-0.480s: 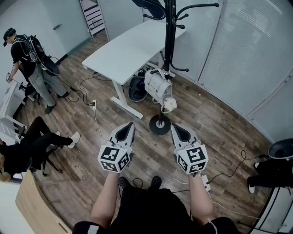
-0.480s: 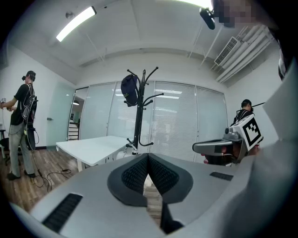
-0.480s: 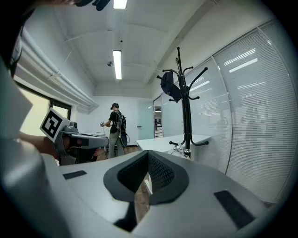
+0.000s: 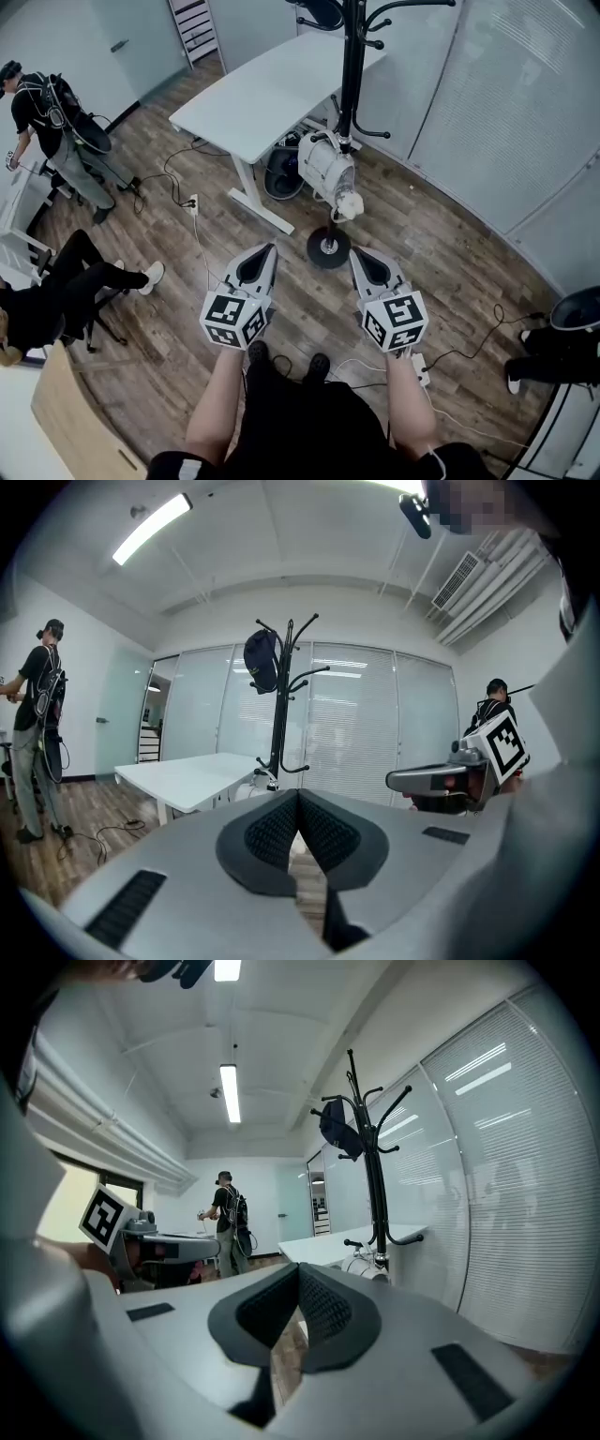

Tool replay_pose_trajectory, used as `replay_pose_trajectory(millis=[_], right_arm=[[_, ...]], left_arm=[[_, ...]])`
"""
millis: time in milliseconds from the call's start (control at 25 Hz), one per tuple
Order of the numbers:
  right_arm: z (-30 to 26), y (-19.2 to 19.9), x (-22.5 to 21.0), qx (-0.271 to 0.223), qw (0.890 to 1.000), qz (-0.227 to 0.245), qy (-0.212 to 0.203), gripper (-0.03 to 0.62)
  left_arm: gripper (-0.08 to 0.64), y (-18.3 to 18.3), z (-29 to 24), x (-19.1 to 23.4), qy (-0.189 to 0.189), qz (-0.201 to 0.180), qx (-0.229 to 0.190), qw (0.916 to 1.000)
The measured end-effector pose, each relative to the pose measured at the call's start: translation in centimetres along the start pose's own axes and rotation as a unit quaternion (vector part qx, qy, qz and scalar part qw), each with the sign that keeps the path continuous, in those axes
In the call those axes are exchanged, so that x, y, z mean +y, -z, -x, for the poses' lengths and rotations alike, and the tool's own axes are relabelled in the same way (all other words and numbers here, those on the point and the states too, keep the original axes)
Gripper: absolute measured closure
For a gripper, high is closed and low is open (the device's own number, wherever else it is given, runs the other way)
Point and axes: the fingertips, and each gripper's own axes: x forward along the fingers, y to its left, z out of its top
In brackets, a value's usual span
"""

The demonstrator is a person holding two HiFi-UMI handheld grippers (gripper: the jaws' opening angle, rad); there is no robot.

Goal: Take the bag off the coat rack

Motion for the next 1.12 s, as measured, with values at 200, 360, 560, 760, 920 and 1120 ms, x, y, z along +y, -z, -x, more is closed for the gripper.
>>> replay_pose_trajectory(millis=[200,360,560,760,920,1120], right_arm=[[-0.8,0.6,-0.4,0.011,1.0,0.011,0.019,0.563],[-1.7,0.8,-0.5,0.018,0.999,0.014,0.034,0.563],[-3.2,1.1,-0.6,0.02,0.998,0.012,0.053,0.562],[-5.8,0.5,-0.7,0.023,0.996,0.006,0.084,0.561],[-8.8,0.0,-0.7,0.027,0.993,0.003,0.114,0.561],[-11.4,-0.4,-1.1,0.034,0.987,-0.011,0.159,0.561]], left_arm=[[0.545,0.8,-0.8,0.8,0.006,0.006,0.008,0.9999],[0.545,1.2,-1.4,1.8,0.014,0.01,0.012,0.9998],[0.545,1.7,-2.7,3.2,0.034,0.007,0.015,0.9993],[0.545,1.5,-5.1,5.7,0.065,0.004,0.022,0.9976],[0.545,0.8,-7.7,8.7,0.099,0.001,0.025,0.9948],[0.545,0.3,-10.0,11.2,0.14,-0.004,0.033,0.9896]])
